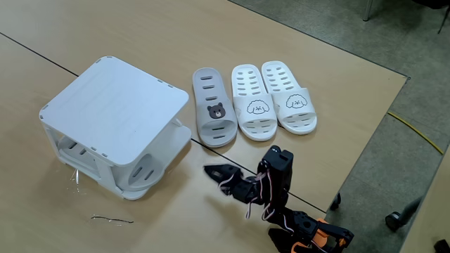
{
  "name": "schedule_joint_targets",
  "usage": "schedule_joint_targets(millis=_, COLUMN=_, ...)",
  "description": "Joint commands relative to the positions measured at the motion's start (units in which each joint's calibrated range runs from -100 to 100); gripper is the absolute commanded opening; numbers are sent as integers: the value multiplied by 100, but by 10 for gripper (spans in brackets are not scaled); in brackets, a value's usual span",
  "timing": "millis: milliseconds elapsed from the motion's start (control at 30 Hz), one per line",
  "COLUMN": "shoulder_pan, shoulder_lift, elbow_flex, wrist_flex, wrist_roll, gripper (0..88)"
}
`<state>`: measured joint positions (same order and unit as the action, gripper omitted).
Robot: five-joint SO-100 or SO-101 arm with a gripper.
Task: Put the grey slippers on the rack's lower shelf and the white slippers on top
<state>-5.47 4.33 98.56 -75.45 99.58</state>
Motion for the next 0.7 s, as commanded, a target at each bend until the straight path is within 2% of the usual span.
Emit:
schedule_joint_targets(millis=0, shoulder_pan=1328, shoulder_lift=404, elbow_flex=-55, wrist_flex=-660, wrist_roll=42, gripper=15)
schedule_joint_targets(millis=200, shoulder_pan=2471, shoulder_lift=564, elbow_flex=-352, wrist_flex=-945, wrist_roll=42, gripper=15)
schedule_joint_targets(millis=267, shoulder_pan=2521, shoulder_lift=707, elbow_flex=-632, wrist_flex=-945, wrist_roll=42, gripper=34)
schedule_joint_targets(millis=367, shoulder_pan=2488, shoulder_lift=816, elbow_flex=-1137, wrist_flex=-928, wrist_roll=42, gripper=160)
schedule_joint_targets(millis=433, shoulder_pan=2479, shoulder_lift=951, elbow_flex=-1552, wrist_flex=-911, wrist_roll=42, gripper=209)
schedule_joint_targets(millis=667, shoulder_pan=2471, shoulder_lift=2020, elbow_flex=-3537, wrist_flex=-876, wrist_roll=42, gripper=216)
